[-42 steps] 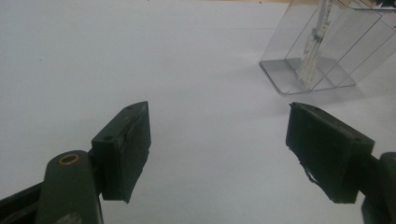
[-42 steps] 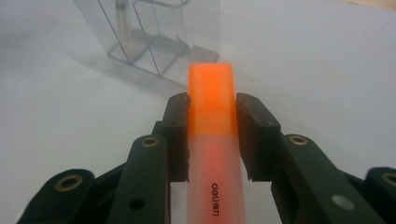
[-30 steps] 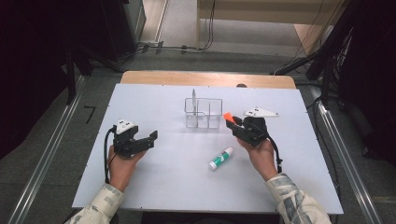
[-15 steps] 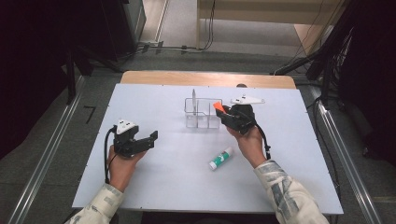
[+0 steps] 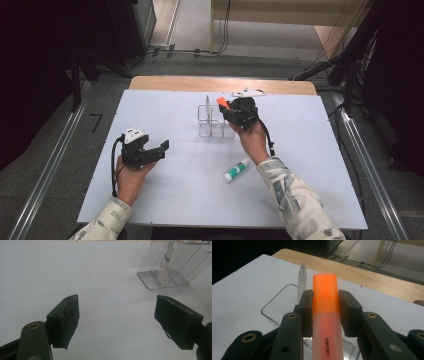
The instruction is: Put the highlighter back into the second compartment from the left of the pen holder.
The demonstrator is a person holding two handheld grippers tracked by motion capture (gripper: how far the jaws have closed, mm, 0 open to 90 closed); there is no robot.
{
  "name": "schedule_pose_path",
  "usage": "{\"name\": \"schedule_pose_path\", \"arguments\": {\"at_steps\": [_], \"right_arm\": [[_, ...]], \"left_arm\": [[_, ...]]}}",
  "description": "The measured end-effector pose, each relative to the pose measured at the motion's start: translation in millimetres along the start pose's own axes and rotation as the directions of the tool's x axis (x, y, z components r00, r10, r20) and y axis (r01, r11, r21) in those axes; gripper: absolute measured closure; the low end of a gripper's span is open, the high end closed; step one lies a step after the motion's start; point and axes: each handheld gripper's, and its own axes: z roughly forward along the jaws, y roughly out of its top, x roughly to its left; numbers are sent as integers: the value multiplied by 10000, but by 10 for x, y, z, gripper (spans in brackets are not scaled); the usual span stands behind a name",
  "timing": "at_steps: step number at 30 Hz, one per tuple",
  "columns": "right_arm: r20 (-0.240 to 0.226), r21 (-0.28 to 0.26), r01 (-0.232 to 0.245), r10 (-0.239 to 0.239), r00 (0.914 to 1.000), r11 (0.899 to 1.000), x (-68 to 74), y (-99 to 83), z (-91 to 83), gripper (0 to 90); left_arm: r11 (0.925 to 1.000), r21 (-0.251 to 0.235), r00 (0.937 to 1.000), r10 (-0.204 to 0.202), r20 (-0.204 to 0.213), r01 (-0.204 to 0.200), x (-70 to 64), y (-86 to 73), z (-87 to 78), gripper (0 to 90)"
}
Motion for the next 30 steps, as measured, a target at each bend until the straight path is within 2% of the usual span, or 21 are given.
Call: {"name": "schedule_pose_path", "arguments": {"at_steps": [20, 30], "right_arm": [[407, 100, -295, 290, 9987, 9995, 81, 281, 335, 649], [494, 151, -603, 595, 9970, 9981, 49, 370, 473, 647]], "left_arm": [[10000, -28, 10000, -45, 67, 45, -1, 1, -1, 210], [9999, -50, 9999, -113, 107, 113, 8, 2, -6, 210]]}}
